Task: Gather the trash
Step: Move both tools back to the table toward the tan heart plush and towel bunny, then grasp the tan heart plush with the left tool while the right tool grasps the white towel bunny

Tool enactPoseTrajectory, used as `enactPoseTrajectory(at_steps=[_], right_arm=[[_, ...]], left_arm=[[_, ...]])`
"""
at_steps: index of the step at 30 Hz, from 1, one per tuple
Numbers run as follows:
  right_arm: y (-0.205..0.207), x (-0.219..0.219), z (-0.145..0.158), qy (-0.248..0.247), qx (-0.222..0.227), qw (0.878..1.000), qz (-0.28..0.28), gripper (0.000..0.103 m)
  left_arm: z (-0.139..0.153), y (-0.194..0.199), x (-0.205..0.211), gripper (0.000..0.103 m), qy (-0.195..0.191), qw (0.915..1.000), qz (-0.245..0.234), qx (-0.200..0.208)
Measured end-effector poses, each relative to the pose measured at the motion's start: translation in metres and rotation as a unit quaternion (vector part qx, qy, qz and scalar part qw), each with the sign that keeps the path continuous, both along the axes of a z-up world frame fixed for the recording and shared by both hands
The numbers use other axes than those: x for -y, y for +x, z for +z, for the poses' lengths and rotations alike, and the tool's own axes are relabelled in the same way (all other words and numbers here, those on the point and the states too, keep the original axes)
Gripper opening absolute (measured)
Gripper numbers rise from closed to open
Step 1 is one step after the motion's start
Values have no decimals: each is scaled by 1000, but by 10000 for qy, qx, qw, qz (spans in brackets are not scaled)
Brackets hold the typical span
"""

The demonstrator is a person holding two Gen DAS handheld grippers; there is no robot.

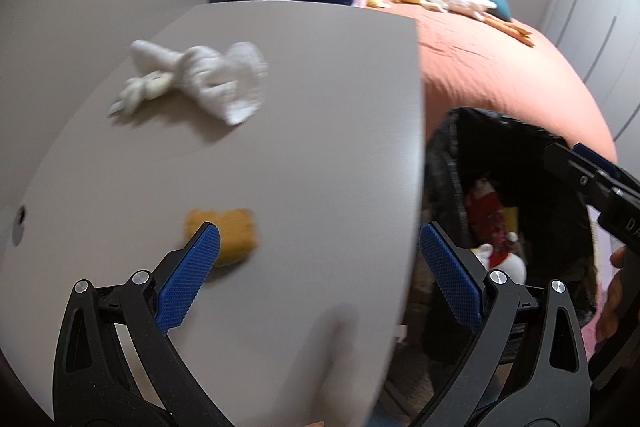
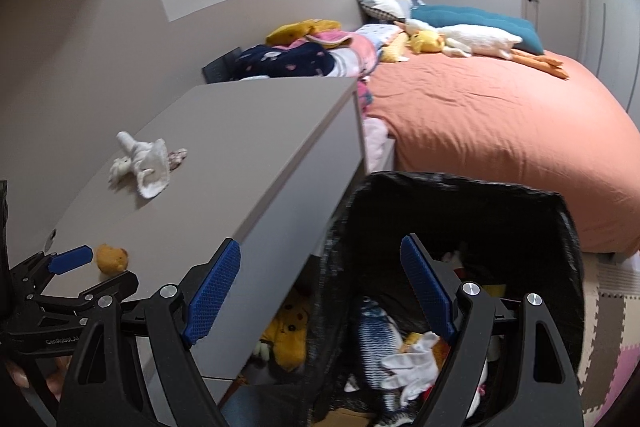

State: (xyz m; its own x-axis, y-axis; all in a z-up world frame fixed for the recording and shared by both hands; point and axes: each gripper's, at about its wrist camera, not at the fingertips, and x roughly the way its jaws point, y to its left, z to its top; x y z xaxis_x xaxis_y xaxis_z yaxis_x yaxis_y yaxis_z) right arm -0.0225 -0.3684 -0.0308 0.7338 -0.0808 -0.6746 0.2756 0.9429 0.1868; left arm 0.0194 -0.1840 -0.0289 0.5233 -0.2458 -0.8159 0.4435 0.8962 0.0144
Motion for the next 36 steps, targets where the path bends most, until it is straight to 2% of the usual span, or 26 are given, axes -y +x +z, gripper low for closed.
enactPoseTrajectory(at_steps=[7,12,22,23,29,36], right_arm=[[17,-23,-3,4,-26,9995,312,83],[26,-31,-6,28,-57,9991,412,83],[51,-49,-5,29,-97,9981,610,83],[54,-51,-5,20,-105,9979,635,83],[75,-68,-6,-40,-172,9965,816,83],[101,-93,-4,-107,-230,9943,1035,83]], left_arm=[[-11,12,-32,96,169,9989,405,143],[-23,24,-43,72,243,9985,490,-7],[-32,39,-49,52,223,9985,486,-79],[-31,41,-50,47,177,9987,475,-102],[-29,52,-62,46,75,9983,569,-125],[-13,71,-91,46,-61,9963,859,-2]])
